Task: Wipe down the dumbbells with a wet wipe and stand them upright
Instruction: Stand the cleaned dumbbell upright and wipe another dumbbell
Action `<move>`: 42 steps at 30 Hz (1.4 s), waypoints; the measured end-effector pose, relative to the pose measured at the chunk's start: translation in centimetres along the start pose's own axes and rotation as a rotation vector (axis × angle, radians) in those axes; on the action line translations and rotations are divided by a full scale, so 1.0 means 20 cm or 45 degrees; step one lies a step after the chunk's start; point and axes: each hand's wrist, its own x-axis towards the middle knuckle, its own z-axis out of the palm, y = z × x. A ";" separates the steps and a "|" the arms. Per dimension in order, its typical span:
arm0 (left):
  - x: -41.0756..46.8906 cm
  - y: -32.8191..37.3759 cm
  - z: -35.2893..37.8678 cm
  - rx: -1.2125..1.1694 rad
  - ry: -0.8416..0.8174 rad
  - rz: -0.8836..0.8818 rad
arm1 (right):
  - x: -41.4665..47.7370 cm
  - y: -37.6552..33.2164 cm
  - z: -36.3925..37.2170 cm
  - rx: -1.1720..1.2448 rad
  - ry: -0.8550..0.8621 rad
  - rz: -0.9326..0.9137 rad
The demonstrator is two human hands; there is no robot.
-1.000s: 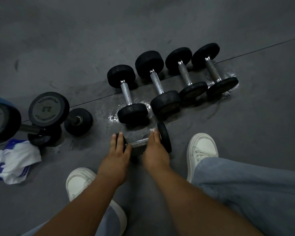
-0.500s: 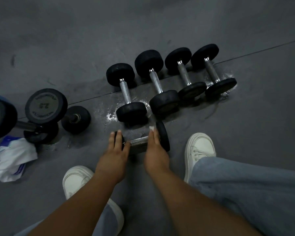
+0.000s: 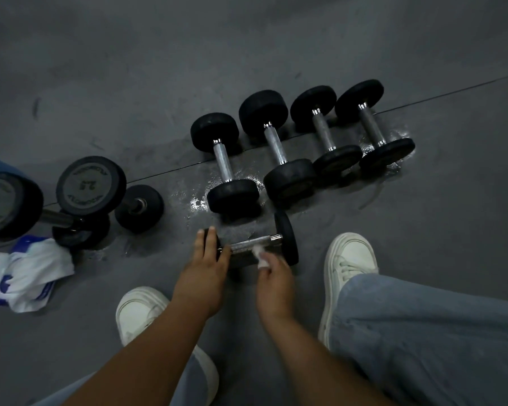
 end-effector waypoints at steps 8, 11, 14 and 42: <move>0.01 0.01 0.01 0.003 -0.022 -0.024 | 0.24 -0.13 0.00 1.604 0.312 1.343; 0.02 0.01 -0.01 0.010 -0.031 -0.032 | 0.20 -0.18 0.01 1.595 0.235 1.334; 0.01 0.02 -0.01 0.030 -0.045 -0.027 | 0.24 -0.20 0.04 1.440 0.136 1.375; -0.04 0.05 0.00 0.048 -0.056 -0.032 | 0.30 -0.18 0.09 1.685 0.276 1.330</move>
